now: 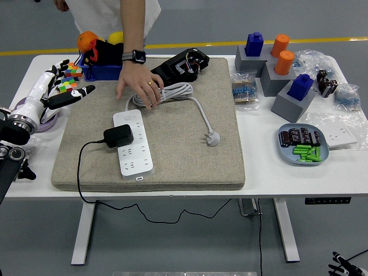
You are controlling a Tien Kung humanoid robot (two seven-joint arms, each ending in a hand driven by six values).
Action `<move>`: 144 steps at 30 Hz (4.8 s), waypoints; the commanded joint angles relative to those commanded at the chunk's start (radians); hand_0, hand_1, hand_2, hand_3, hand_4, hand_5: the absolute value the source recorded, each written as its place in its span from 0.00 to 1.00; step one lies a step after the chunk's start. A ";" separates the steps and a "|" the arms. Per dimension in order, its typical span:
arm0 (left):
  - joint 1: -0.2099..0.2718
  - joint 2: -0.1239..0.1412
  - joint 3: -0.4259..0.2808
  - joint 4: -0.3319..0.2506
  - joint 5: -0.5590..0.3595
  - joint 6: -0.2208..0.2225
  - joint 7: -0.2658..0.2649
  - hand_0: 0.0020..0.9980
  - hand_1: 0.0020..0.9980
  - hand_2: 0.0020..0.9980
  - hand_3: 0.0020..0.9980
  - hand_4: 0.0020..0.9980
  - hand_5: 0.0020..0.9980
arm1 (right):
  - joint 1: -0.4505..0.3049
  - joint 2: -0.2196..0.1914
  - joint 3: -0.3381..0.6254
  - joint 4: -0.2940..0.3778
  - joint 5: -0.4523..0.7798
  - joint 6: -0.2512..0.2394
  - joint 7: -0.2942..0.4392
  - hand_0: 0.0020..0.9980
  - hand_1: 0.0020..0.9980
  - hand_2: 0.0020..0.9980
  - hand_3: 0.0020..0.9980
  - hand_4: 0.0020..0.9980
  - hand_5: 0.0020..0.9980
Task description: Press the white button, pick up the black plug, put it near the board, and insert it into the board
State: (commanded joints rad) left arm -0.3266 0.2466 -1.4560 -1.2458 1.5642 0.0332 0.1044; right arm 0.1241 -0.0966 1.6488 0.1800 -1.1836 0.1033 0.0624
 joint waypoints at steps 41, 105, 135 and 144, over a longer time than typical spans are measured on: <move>0.085 -0.065 -0.148 0.000 -0.363 0.089 -0.332 0.96 1.00 1.00 1.00 1.00 0.71 | 0.005 -0.004 -0.015 0.000 0.006 0.001 -0.003 0.72 0.60 0.55 0.65 0.74 0.48; 0.012 -0.004 -0.336 0.141 -0.112 0.194 -0.217 0.73 0.86 0.85 0.78 0.00 0.00 | 0.024 -0.001 0.015 0.019 0.010 0.007 0.005 0.72 0.60 0.55 0.65 0.73 0.48; 0.030 -0.016 -0.336 0.120 -0.403 0.070 -0.205 0.89 0.95 0.94 0.86 0.94 0.29 | 0.020 -0.007 0.056 0.009 -0.027 0.005 0.004 0.72 0.60 0.55 0.65 0.73 0.48; 0.070 -0.051 -0.333 0.088 -0.419 0.068 -0.221 0.96 1.00 0.98 0.91 0.85 1.00 | 0.009 0.007 0.079 0.007 -0.045 0.006 0.006 0.72 0.61 0.55 0.65 0.73 0.48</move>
State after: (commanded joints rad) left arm -0.2565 0.1955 -1.7888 -1.1573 1.1454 0.1009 -0.1164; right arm 0.1334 -0.0893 1.7276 0.1869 -1.2290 0.1093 0.0680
